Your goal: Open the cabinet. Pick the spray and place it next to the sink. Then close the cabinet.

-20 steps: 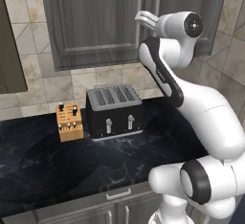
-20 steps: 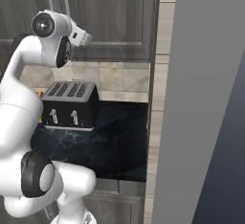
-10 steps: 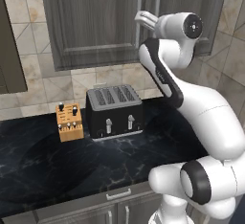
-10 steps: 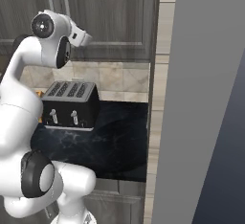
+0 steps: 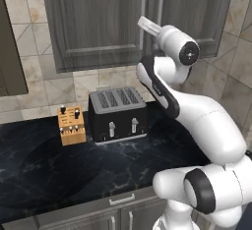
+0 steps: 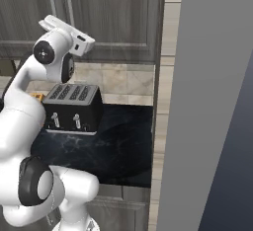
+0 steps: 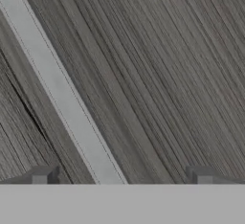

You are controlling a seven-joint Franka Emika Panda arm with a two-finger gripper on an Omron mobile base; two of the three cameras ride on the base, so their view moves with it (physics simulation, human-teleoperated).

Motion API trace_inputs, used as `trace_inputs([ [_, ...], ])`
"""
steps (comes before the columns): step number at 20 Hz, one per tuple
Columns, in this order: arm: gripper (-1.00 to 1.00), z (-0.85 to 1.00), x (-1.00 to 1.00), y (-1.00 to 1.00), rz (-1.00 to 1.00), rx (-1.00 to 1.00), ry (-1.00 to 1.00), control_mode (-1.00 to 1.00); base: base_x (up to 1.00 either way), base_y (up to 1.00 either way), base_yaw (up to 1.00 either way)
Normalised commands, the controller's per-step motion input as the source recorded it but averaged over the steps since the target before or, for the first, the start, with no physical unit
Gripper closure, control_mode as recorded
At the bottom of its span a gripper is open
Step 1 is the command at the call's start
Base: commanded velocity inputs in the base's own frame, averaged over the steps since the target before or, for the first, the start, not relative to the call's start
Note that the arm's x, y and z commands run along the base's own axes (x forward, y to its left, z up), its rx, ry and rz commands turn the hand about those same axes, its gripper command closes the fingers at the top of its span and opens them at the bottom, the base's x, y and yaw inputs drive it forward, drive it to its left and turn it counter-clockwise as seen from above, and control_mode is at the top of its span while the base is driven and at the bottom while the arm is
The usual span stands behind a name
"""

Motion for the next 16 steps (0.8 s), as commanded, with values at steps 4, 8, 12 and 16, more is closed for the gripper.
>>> trace_inputs([
  [4,-1.0,-0.74,1.0,-0.02,0.0,0.02,-0.07,-1.0,0.0,0.0,0.0],
  [8,-1.0,-0.52,1.0,-0.06,0.0,0.0,0.0,-1.0,0.0,0.0,0.0],
  [12,-1.0,-0.15,0.79,-0.06,0.01,0.0,0.03,-1.0,0.0,0.0,0.0],
  [16,-1.0,-0.03,-0.06,0.0,0.05,0.0,0.04,-1.0,0.0,0.0,0.0],
])
